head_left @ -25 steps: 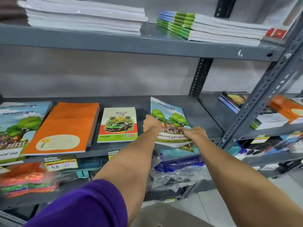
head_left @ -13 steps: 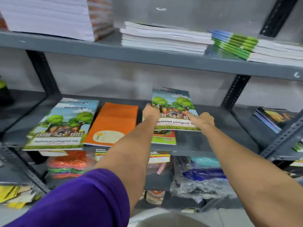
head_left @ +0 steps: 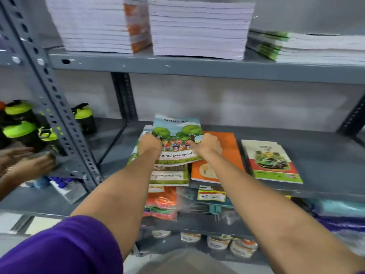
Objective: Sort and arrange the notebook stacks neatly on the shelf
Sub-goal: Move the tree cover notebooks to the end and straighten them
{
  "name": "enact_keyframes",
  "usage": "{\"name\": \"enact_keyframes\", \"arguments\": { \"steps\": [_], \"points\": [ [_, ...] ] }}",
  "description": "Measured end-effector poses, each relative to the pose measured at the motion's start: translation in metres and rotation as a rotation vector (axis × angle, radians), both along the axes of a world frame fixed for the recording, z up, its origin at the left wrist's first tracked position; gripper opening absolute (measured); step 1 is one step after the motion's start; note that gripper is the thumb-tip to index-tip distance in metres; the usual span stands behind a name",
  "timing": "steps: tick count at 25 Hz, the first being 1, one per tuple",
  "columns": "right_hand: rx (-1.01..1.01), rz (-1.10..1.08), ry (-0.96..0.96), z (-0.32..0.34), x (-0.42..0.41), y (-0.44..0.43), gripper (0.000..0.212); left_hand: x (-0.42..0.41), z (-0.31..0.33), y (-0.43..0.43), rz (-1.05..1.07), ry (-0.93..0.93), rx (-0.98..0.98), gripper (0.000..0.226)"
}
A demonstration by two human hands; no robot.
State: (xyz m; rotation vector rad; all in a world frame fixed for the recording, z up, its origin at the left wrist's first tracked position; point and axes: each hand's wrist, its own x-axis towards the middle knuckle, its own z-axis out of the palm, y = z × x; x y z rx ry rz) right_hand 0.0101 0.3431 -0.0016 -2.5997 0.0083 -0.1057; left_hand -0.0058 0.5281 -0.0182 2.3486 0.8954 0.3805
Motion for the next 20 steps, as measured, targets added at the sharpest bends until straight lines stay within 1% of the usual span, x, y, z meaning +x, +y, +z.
{"name": "enact_keyframes", "arguments": {
  "steps": [2, 4, 6, 7, 9, 11, 13, 16, 18, 20],
  "points": [
    [-0.01, 0.036, 0.022, -0.012, -0.006, 0.031, 0.048, -0.012, -0.012, 0.028, 0.021, 0.123, 0.069, 0.028],
    [-0.078, 0.076, 0.084, -0.027, -0.012, 0.049, 0.05, -0.023, -0.031, 0.044, -0.006, 0.25, 0.169, 0.027],
    [-0.168, 0.099, 0.139, -0.038, -0.016, 0.057, 0.054, -0.029, -0.044, 0.053, -0.057, 0.325, 0.264, 0.029],
    [-0.202, 0.095, 0.154, -0.041, -0.016, 0.059, 0.056, -0.03, -0.047, 0.056, -0.073, 0.337, 0.279, 0.032],
    [-0.243, 0.071, 0.186, -0.038, -0.015, 0.062, 0.058, -0.026, -0.046, 0.059, -0.072, 0.354, 0.222, 0.043],
    [-0.263, 0.08, 0.249, -0.034, -0.009, 0.063, 0.057, -0.022, -0.041, 0.06, -0.051, 0.389, 0.135, 0.046],
    [-0.244, 0.098, 0.33, -0.032, -0.002, 0.065, 0.061, -0.018, -0.039, 0.062, -0.055, 0.389, 0.068, 0.052],
    [-0.165, 0.105, 0.344, -0.035, -0.002, 0.078, 0.06, -0.017, -0.034, 0.069, -0.087, 0.376, 0.05, 0.071],
    [-0.161, 0.09, 0.329, -0.032, -0.004, 0.086, 0.058, -0.018, -0.034, 0.076, -0.135, 0.395, 0.022, 0.085],
    [-0.227, 0.113, 0.329, -0.029, -0.004, 0.085, 0.064, -0.021, -0.03, 0.089, -0.287, 0.398, -0.033, 0.102]
  ]
}}
